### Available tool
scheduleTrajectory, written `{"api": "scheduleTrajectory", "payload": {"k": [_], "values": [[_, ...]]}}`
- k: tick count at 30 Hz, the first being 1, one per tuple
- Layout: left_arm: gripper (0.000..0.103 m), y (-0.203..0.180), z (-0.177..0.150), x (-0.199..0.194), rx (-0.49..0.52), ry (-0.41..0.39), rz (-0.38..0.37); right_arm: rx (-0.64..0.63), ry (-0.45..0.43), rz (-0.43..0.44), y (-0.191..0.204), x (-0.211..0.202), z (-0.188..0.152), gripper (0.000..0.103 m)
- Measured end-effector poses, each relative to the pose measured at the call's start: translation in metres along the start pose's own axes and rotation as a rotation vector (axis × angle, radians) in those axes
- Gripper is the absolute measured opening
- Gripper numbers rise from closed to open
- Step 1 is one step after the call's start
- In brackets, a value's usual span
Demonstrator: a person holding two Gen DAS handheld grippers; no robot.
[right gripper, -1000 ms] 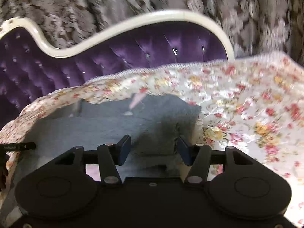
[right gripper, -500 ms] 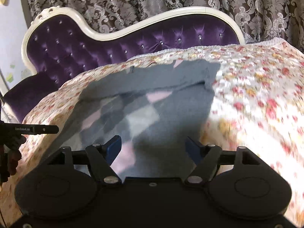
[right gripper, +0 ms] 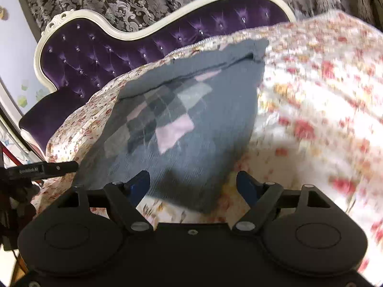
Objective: Fold small clothes
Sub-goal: 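Fold the hem up toward the collar with the right gripper and release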
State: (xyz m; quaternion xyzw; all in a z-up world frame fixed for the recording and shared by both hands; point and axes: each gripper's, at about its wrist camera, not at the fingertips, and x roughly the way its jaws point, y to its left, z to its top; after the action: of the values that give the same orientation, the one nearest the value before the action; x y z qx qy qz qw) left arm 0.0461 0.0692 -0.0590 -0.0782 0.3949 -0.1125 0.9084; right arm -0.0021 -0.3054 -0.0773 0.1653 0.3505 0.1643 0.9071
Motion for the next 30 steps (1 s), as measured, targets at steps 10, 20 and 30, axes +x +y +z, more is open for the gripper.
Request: {"api": "scheduleTrajectory", "payload": {"k": [10, 20, 30], "values": [[0.102, 0.002, -0.004, 0.014, -0.032, 0.022, -0.022, -0.006, -0.006, 0.027, 0.008, 0.008, -0.005, 0.095], [0.091, -0.001, 0.004, 0.012, -0.037, 0.037, -0.12, -0.001, -0.001, 0.05, 0.01, 0.017, -0.004, 0.102], [0.091, -0.002, 0.007, 0.023, -0.019, 0.05, -0.156, 0.041, -0.009, 0.089, 0.005, 0.015, -0.005, 0.103]]}}
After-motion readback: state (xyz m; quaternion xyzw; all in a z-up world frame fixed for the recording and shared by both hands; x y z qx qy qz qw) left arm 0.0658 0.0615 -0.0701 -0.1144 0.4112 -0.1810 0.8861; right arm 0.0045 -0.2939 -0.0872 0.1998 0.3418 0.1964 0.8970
